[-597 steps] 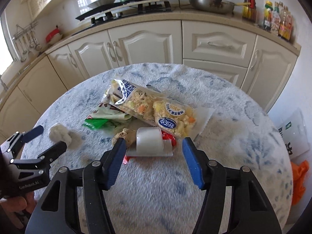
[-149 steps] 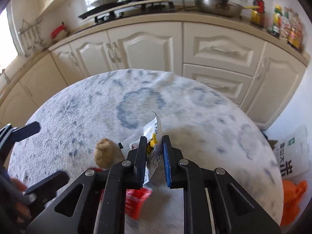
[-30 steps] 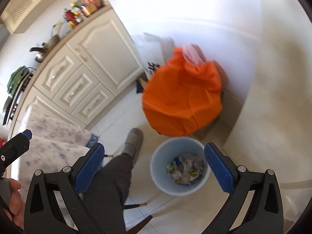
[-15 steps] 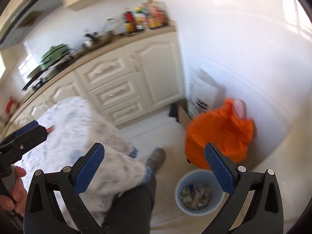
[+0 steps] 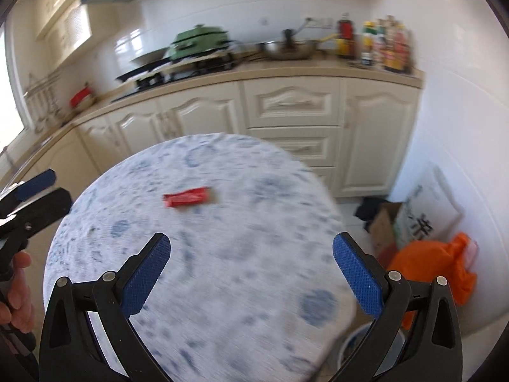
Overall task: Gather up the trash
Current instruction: 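Return both tools to the table above the red wrapper, then grasp the red wrapper with the right tool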
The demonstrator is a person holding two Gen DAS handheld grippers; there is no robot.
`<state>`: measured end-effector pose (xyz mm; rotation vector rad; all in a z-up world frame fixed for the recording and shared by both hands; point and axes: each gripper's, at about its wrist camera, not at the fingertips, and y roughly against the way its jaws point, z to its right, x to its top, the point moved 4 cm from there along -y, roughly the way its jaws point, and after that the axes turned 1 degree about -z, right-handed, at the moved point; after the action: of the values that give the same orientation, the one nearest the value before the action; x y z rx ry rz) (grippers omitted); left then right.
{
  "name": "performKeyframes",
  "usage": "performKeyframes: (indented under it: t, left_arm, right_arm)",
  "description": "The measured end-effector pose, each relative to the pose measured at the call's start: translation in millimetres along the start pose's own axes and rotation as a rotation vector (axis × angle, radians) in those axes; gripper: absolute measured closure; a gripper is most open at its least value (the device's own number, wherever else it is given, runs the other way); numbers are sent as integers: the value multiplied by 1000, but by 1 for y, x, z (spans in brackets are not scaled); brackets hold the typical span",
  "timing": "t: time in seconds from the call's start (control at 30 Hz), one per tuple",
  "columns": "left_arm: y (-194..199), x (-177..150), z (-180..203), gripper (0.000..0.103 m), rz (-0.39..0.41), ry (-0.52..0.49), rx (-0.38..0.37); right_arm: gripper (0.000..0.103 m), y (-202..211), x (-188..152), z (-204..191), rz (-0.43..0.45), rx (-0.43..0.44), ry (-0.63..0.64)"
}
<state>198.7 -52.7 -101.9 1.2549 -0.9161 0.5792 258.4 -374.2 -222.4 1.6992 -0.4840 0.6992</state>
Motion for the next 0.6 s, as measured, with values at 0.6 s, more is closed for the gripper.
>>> performKeyframes:
  t: [0.6]
  left_arm:
    - [-80,-15,-93,1,-96,160,92]
  right_arm:
    - [4,-139,12,-76,-181,7,334]
